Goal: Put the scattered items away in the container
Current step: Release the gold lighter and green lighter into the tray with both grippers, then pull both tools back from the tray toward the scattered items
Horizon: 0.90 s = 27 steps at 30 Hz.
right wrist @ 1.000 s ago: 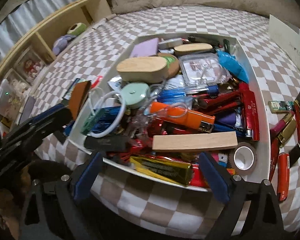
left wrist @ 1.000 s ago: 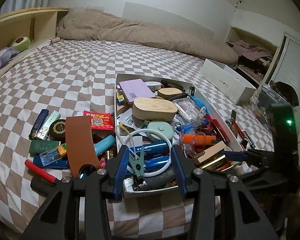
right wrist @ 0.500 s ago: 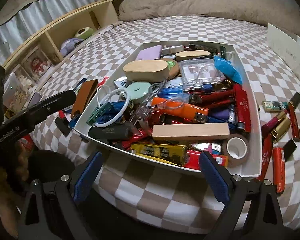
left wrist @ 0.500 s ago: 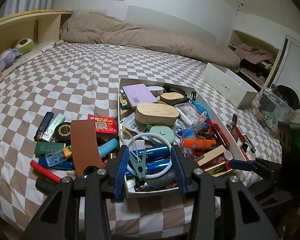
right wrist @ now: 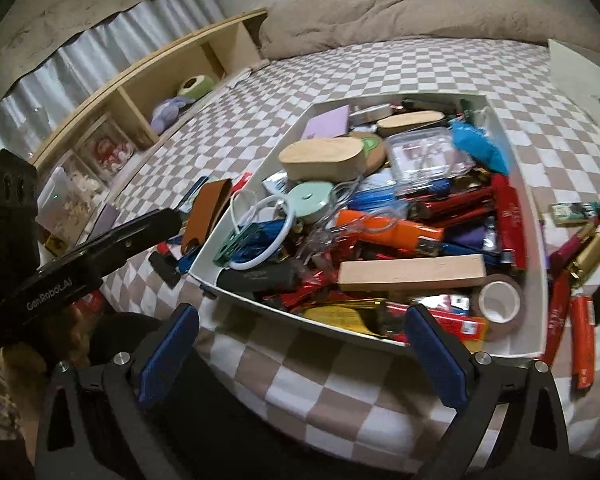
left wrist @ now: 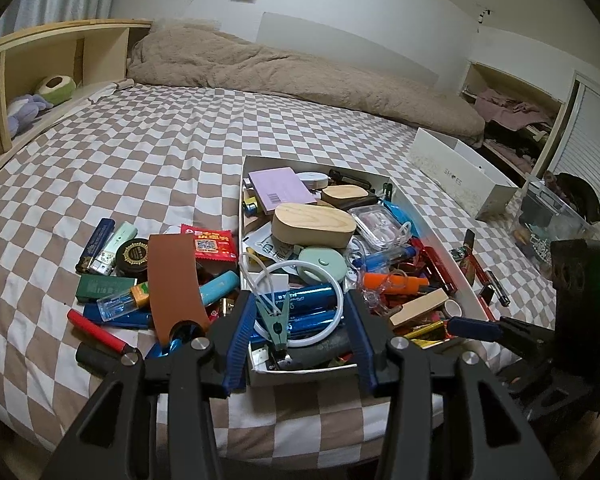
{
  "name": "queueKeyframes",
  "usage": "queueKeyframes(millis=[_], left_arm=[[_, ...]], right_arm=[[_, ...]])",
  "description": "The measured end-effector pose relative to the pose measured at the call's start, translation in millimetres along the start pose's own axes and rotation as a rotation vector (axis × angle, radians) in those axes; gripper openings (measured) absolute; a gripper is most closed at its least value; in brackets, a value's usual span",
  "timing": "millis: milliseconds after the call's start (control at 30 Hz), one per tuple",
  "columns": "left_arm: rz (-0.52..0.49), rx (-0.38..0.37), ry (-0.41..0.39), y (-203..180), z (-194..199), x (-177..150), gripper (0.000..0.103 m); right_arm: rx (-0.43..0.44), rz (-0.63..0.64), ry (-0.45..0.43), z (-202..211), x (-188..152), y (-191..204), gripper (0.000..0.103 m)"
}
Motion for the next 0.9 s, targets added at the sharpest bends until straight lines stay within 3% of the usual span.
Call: queueKeyframes(millis=[67,133,200,300,333,700,900], left_arm=[[0.002,-0.001,0.0,-1,1,0,0.052],[0.01,-0.002,-0.005,-2,3,0,0.072],[0.022,0.001,-0.013,-3,8,2,0.078],[0.027,0.011,-0.029,-4,17,7,0.099],[0.03,0.017,-0.047,-4,22,10,0.102],[0.032,0.056,-0.116,-6,52,24,0.103],[0.014,0.066,-0.125,-11,61,25,0.103]], right_arm=[[-0.007,-0.006,-0.017,6,1,-2,0.102],[-0.015,-0.014,-0.045,16,3,-4,0.102],[-0.034,-0.01,-0.074,27,5,-6,0.102],[-0.057,-0.004,-0.12,44,9,-8,0.102],[-0.06,-0.004,-0.134,49,10,-8,0.102],[-0.146,0.046,-0.247,100,27,3,0.103],[-0.262,0.063,-0.282,124,28,-1,0.103]])
Point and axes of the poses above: each gripper's, at about its wrist camera, not at the fingertips, and z roughly against the way its jaws point, y to its left, x to its top, the point moved 7 cm from there along -z, roughly the way its jaws point, and after that the axes turned 4 degrees about x, right-handed, at the moved point
